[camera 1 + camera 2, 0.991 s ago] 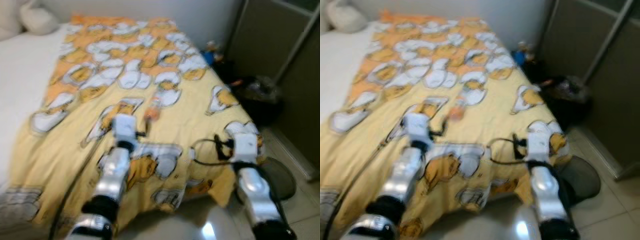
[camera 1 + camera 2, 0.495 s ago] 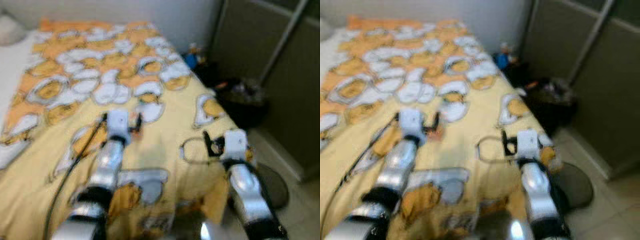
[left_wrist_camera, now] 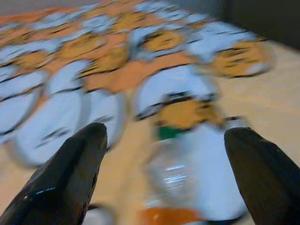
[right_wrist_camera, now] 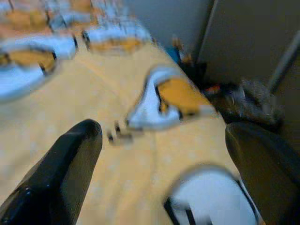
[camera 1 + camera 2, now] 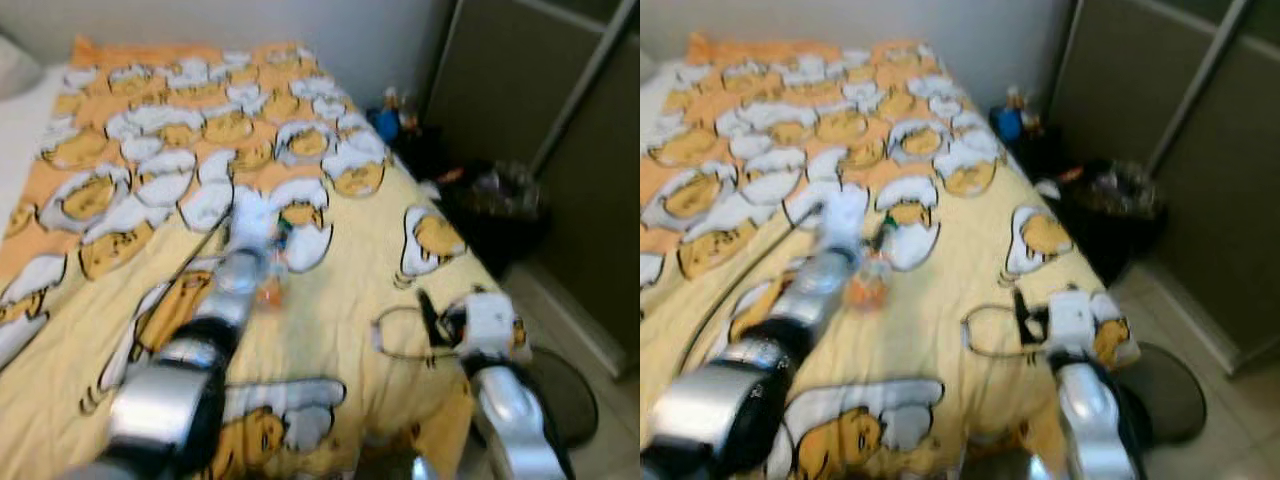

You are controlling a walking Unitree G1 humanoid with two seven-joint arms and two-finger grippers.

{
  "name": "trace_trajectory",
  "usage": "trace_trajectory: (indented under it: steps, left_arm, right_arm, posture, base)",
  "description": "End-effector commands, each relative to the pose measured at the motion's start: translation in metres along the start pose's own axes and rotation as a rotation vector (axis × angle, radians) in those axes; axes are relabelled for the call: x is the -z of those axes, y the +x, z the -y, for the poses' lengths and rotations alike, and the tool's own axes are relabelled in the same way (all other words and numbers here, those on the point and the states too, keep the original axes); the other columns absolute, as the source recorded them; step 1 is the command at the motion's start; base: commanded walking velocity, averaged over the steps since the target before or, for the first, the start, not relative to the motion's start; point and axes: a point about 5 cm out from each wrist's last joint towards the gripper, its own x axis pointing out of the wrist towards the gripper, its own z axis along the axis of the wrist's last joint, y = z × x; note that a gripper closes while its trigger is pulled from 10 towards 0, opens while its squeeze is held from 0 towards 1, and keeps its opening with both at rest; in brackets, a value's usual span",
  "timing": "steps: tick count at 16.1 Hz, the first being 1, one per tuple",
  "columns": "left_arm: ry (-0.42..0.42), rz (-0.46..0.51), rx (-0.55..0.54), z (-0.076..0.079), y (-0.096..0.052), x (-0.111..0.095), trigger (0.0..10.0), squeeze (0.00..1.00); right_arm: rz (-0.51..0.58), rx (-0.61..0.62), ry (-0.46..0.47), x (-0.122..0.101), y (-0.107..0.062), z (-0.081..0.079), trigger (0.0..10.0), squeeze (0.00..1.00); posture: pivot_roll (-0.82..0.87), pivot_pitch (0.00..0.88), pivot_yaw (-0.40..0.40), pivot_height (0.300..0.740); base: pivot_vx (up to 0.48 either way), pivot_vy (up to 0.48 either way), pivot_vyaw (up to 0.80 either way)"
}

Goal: Clean up the room

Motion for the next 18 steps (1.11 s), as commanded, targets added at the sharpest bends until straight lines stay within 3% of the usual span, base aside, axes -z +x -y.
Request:
trace_trajectory:
  steps: [1,4,5,6,7,10,12,13,16,18]
  left_arm:
    - [0.005,-0.012,0.002,-0.003,0.001,-0.001,10.0,0.00]
    - [-0.002,-0.003,-0.019,-0.005,0.005,-0.010,10.0,0.00]
    - [0.014,-0.007,-0.028,-0.005,0.005,-0.011,10.0,0.22]
    - [0.009,-0.012,-0.021,-0.003,0.005,-0.010,10.0,0.19]
    - [0.014,-0.003,-0.014,-0.002,0.005,-0.012,10.0,1.00]
    - [0.043,0.012,-0.055,-0.009,0.006,-0.015,10.0,1.00]
    - [0.025,-0.057,-0.167,-0.029,0.004,-0.004,10.0,1.00]
    - [0.015,-0.110,-0.207,-0.040,0.002,0.006,10.0,0.00]
    - [0.039,-0.125,-0.251,-0.050,-0.001,0.013,10.0,0.00]
    - [0.060,-0.165,-0.225,-0.047,-0.004,0.022,10.0,0.00]
  right_arm:
    - [0.014,-0.008,0.002,-0.005,-0.002,-0.001,10.0,0.00]
    - [-0.016,-0.019,-0.009,-0.001,-0.028,0.000,10.0,0.00]
    - [-0.025,-0.013,-0.009,-0.001,-0.036,0.001,10.0,0.00]
    - [-0.032,-0.012,-0.009,-0.001,-0.042,0.001,10.0,0.00]
    - [-0.036,-0.019,-0.008,-0.001,-0.049,-0.001,10.0,0.00]
    - [-0.049,-0.065,-0.018,-0.004,-0.065,-0.009,10.0,0.00]
    - [-0.074,-0.073,-0.020,-0.003,-0.077,-0.011,10.0,0.00]
    - [-0.092,-0.069,-0.017,-0.002,-0.083,-0.010,10.0,0.00]
    - [-0.110,-0.073,-0.021,-0.002,-0.089,-0.010,10.0,0.00]
    - [-0.114,-0.075,-0.026,-0.002,-0.090,-0.008,10.0,0.00]
  posture:
    - [-0.18,0.040,-0.003,0.740]
    - [-0.23,0.091,0.002,0.740]
    - [-0.24,0.106,0.004,0.740]
    - [-0.25,0.118,0.007,0.740]
    - [-0.26,0.130,0.009,0.740]
    - [-0.28,0.167,0.009,0.740]
    - [-0.29,0.194,0.010,0.740]
    - [-0.30,0.203,0.009,0.740]
    - [-0.31,0.209,0.000,0.740]
    - [-0.31,0.206,-0.005,0.740]
  base:
    - [0.000,0.000,0.00]
    - [0.000,0.000,0.00]
    - [0.000,0.000,0.00]
    - [0.000,0.000,0.00]
    - [0.000,0.000,0.00]
    - [0.000,0.000,0.00]
    - [0.000,0.000,0.00]
    - [0.000,0.000,0.00]
    - [0.000,0.000,0.00]
    - [0.000,0.000,0.00]
